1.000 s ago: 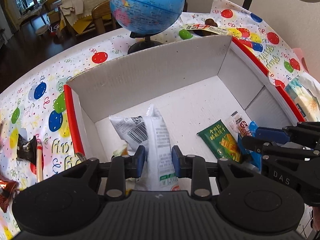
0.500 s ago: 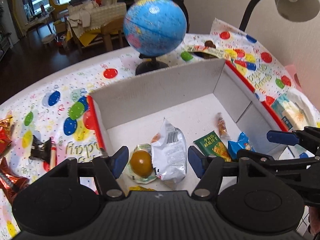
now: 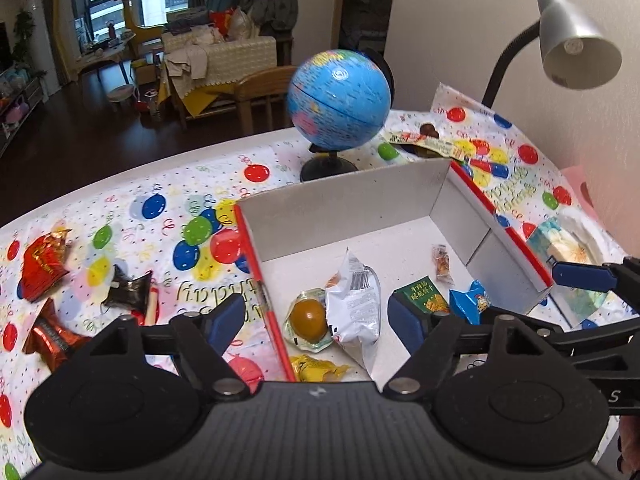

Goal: Organize snacks
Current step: 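Lift both tools out of the box and move them back over the table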

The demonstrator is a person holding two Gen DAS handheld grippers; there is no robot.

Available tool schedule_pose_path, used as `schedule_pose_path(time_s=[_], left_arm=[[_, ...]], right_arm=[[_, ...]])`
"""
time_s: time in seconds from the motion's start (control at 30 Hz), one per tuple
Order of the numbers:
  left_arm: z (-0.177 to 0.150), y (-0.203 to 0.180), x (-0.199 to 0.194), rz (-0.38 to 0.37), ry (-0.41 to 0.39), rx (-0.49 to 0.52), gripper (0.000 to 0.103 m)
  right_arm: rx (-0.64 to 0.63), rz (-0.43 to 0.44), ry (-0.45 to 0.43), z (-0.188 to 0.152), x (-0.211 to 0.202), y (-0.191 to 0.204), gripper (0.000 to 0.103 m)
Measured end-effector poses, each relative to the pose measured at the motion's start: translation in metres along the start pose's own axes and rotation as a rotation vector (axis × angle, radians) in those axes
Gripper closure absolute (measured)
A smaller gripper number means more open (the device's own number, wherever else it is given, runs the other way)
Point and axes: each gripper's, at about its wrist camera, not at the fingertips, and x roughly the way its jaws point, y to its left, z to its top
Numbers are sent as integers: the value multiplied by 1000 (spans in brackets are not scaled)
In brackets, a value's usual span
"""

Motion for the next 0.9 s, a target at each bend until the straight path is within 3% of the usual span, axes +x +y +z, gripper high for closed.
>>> schedule_pose_path(time_s=[0.23,0.57,0.9], left_arm=[[-10,9,-35,21,-43,-16,23],[-29,33,-80,49,-99,-86,23],[-52,76,-96,109,-99,-172,23]], right_arm=[[-12,21,-33,-2,-23,17,1],[-76,107,-62,-3,-39,53,0],[-141,203,-40,-3,-30,99,0]])
